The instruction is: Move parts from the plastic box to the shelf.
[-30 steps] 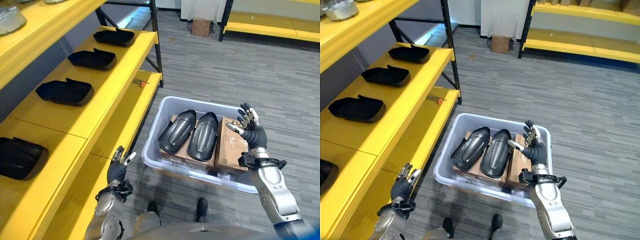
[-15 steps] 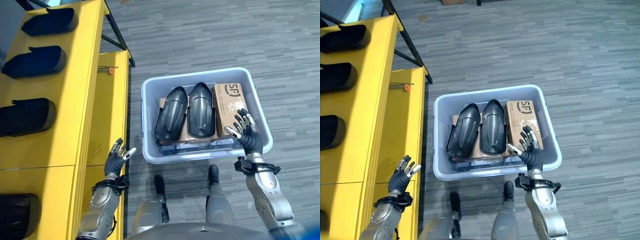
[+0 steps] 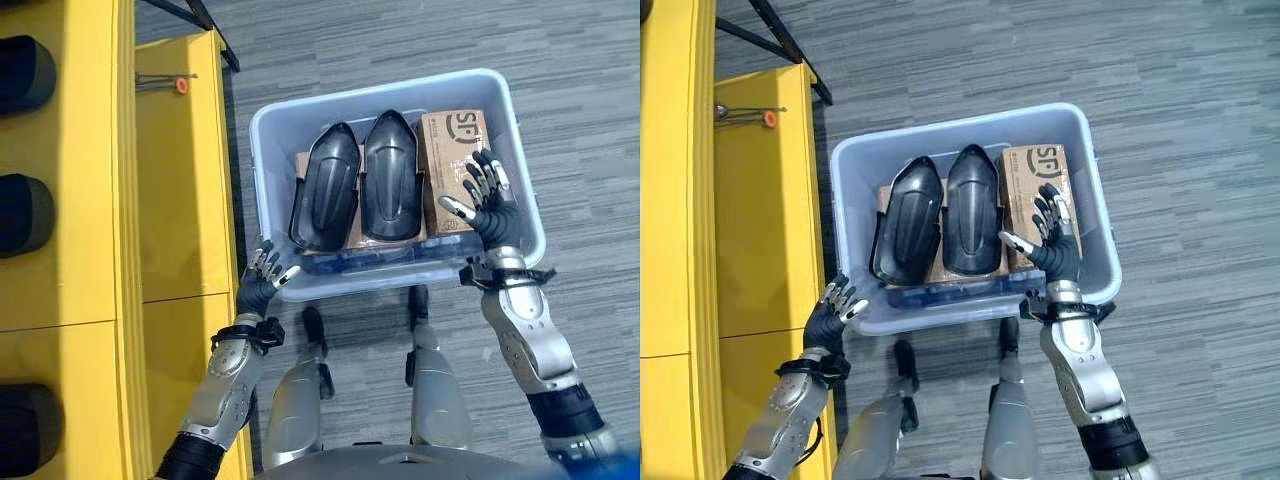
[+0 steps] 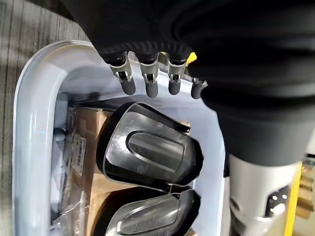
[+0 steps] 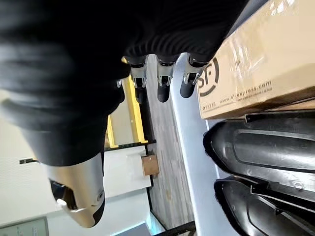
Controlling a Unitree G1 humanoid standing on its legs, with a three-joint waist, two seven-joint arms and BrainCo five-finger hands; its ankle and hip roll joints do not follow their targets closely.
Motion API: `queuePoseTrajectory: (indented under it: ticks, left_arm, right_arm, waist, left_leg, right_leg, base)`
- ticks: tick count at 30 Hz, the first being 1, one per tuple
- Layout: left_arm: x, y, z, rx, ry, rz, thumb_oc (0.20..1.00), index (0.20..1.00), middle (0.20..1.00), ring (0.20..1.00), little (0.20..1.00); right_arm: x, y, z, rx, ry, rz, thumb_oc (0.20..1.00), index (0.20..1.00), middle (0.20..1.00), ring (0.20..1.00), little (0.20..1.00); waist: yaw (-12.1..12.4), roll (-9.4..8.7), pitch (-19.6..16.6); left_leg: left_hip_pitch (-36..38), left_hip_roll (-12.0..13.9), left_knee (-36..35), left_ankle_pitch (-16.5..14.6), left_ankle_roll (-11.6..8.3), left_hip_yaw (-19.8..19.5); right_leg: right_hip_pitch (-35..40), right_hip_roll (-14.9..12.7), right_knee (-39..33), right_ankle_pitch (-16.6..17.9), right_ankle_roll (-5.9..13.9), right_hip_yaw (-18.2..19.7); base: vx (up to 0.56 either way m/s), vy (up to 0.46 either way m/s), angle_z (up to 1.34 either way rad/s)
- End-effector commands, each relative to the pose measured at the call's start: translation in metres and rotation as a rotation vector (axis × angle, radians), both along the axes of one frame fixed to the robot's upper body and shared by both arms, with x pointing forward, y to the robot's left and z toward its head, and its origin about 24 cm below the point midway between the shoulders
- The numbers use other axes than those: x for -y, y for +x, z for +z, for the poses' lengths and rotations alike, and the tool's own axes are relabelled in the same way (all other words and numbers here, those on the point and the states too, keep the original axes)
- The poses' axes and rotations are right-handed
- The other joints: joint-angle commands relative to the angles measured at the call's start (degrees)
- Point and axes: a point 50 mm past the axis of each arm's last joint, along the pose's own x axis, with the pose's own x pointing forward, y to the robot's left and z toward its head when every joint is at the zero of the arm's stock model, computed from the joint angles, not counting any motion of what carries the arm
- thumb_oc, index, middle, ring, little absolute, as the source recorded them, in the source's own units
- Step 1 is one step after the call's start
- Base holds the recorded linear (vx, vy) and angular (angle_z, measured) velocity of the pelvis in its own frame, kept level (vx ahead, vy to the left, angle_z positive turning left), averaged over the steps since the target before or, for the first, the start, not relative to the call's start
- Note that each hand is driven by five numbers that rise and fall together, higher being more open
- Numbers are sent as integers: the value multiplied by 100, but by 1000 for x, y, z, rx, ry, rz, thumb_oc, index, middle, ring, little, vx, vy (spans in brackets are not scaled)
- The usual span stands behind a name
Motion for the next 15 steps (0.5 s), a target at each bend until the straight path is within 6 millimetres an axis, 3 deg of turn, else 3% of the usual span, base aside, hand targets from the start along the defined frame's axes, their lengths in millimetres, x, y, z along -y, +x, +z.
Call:
queuePoseTrajectory:
  ticks: [1, 9, 15]
  left_arm:
    - [-6, 3, 26, 138, 11, 41, 1000, 1000, 1000, 1000, 1000]
    - [5, 14, 36, 179, -27, 36, 1000, 1000, 1000, 1000, 1000]
    - [9, 18, 41, 204, -44, 31, 1000, 1000, 1000, 1000, 1000]
  right_arm:
    - [-5, -1, 27, 146, 4, -39, 1000, 1000, 1000, 1000, 1000]
    - [-23, 21, 52, 200, -34, -39, 1000, 1000, 1000, 1000, 1000]
    - [-23, 33, 62, 214, -50, -83, 1000, 1000, 1000, 1000, 1000]
  waist:
    - [178, -71, -58]
    - [319, -84, 169]
    - [394, -79, 345]
  left_leg:
    - [-297, 230, 72, 452, -135, -141]
    - [-403, 252, -86, 578, -164, -200]
    - [-547, 232, -98, 609, -158, -266]
  right_leg:
    - [252, -138, 118, -226, 392, -64]
    - [78, -75, 193, -233, 357, -139]
    - [-46, -69, 268, -237, 339, -169]
  base:
    - [-16, -38, 0]
    - [-1, -28, -1]
    - [-5, -10, 6]
